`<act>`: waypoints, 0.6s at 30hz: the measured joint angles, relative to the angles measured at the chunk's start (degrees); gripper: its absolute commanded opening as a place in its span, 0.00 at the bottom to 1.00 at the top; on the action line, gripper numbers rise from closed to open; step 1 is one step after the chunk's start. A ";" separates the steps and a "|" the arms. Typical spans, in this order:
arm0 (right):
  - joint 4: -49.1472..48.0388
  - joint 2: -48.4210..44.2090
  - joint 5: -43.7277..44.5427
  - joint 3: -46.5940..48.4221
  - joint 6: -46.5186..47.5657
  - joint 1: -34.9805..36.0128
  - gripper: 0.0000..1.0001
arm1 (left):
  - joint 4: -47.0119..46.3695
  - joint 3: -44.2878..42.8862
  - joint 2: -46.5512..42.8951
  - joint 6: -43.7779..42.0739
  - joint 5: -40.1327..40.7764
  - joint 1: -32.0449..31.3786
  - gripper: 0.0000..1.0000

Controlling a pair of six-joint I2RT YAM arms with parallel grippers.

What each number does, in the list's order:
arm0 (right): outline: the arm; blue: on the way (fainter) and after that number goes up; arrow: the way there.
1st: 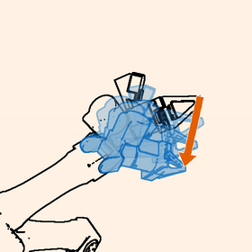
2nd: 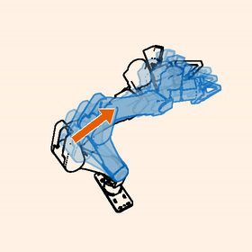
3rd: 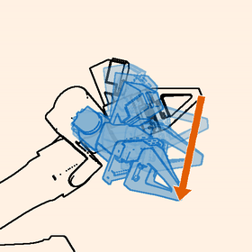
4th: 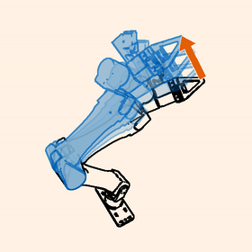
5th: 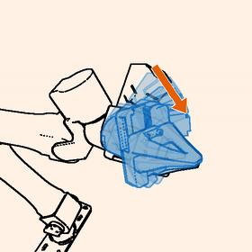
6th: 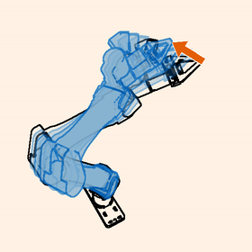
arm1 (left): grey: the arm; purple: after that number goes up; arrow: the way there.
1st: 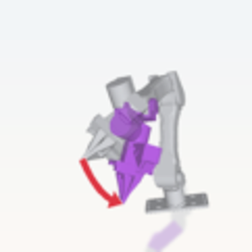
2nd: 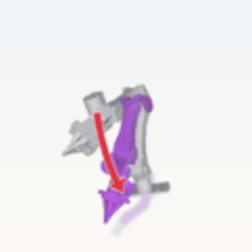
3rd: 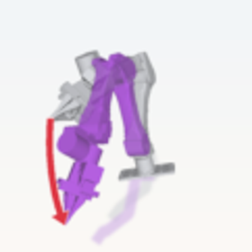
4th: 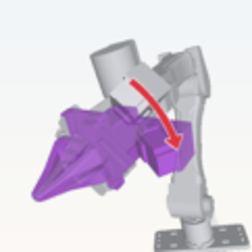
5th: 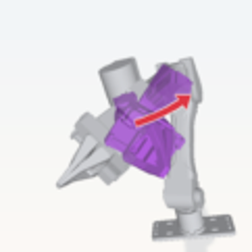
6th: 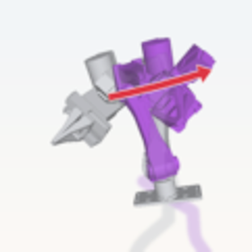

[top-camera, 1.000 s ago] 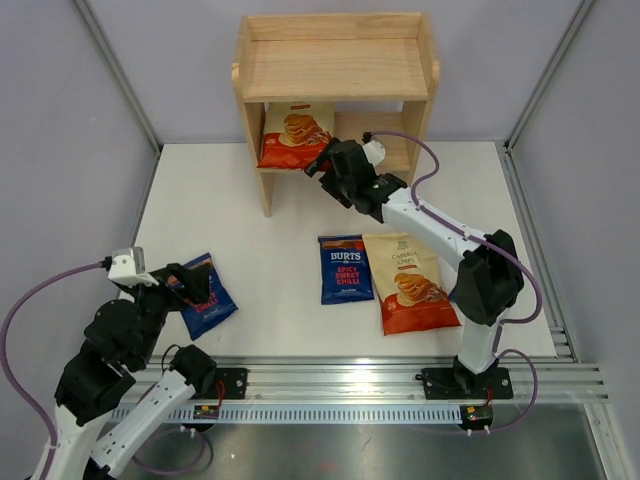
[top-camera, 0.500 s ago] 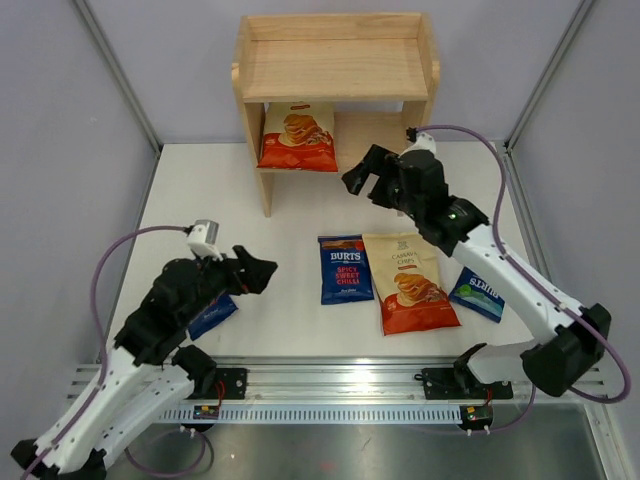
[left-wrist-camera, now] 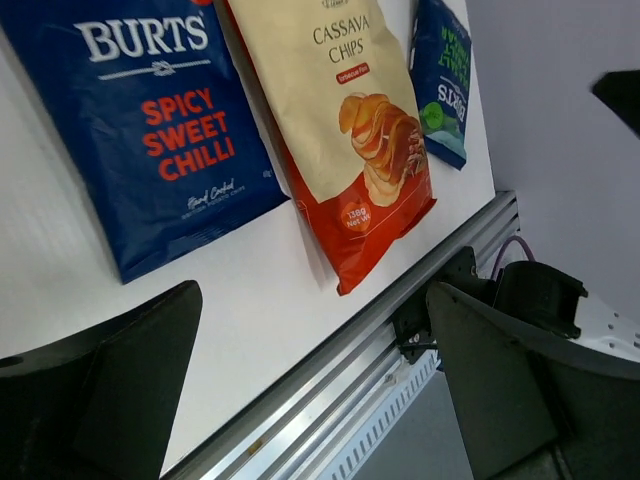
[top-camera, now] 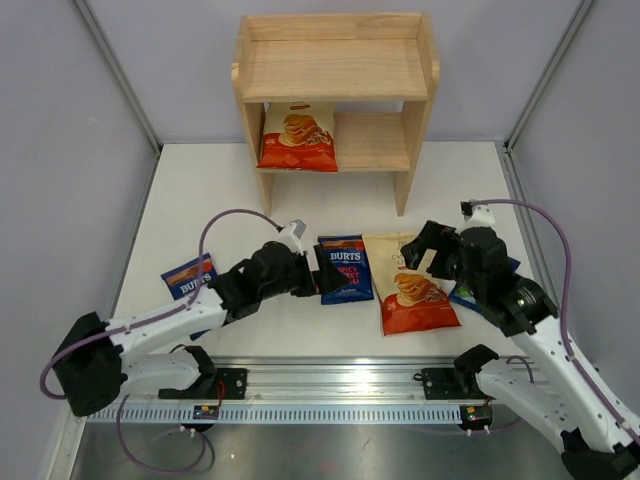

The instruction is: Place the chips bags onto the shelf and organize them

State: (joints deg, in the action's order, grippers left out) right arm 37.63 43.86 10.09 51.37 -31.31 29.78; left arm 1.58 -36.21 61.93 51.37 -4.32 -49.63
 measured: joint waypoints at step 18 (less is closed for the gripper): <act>6.97 -19.67 -3.32 -1.53 -2.29 -0.11 1.00 | -8.44 -29.64 44.59 7.39 -0.39 -3.41 0.69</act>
State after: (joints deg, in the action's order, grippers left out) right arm 44.60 24.18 6.76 49.84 -33.61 29.67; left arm -6.85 -65.84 106.52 58.76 -4.71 -53.04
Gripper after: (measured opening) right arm 0.993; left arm 0.698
